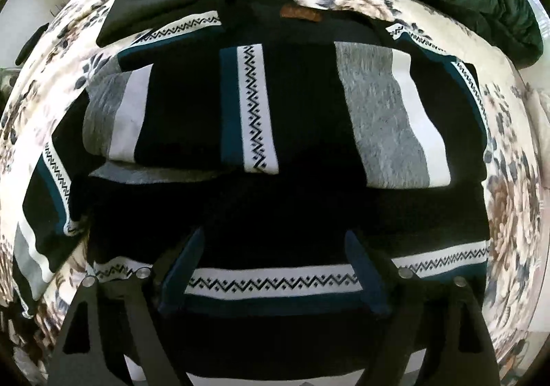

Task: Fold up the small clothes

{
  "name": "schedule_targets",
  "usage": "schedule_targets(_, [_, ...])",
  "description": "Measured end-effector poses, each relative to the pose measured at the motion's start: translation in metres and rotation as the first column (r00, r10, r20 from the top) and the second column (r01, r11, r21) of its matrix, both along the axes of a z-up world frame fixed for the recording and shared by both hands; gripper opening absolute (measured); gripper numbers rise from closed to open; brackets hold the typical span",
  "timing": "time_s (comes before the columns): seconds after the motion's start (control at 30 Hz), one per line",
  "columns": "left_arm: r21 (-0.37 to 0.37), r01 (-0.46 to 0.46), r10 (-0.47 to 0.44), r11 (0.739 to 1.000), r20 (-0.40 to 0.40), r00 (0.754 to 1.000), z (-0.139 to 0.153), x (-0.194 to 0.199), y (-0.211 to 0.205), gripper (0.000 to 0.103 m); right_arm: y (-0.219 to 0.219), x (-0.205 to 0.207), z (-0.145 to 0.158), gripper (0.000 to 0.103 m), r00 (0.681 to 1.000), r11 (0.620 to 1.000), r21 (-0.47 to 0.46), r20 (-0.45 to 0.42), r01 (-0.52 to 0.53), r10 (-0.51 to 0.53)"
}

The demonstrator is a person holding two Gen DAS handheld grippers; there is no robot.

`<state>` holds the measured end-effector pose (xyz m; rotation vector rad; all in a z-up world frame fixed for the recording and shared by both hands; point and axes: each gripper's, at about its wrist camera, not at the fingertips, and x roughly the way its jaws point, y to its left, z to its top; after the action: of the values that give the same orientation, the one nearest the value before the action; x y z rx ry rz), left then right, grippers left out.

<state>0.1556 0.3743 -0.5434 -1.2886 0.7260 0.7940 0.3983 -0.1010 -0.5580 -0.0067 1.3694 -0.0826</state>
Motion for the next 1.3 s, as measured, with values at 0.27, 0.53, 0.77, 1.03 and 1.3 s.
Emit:
schedule_targets(0.27, [0.321, 0.334, -0.356, 0.886, 0.009, 0.934, 0.115, 0.103, -0.060, 0.005, -0.051, 0.012, 0.014, 0.087, 0.995, 0.993, 0.067, 0.031, 0.094, -0.096])
schedule_targets(0.53, [0.367, 0.756, -0.824, 0.543, 0.058, 0.563, 0.161, 0.257, -0.303, 0.005, -0.168, -0.003, 0.014, 0.089, 0.965, 0.960, 0.105, 0.002, 0.259, -0.261])
schedule_targets(0.77, [0.365, 0.917, -0.986, 0.158, 0.004, 0.168, 0.134, 0.315, -0.534, 0.006, -0.262, -0.026, -0.001, 0.089, 0.925, 0.921, 0.090, -0.043, 0.380, -0.378])
schedule_targets(1.03, [0.207, 0.978, -0.999, -0.006, -0.044, 0.003, 0.080, 0.335, -0.612, 0.076, -0.309, -0.035, 0.003, 0.089, 0.927, 0.914, 0.152, -0.065, 0.376, -0.370])
schedule_targets(1.3, [0.315, 0.920, -0.924, 0.234, -0.224, 0.311, 0.107, 0.296, -0.440, 0.079, -0.304, 0.007, 0.042, 0.089, 0.949, 0.885, 0.369, 0.020, 0.284, -0.313])
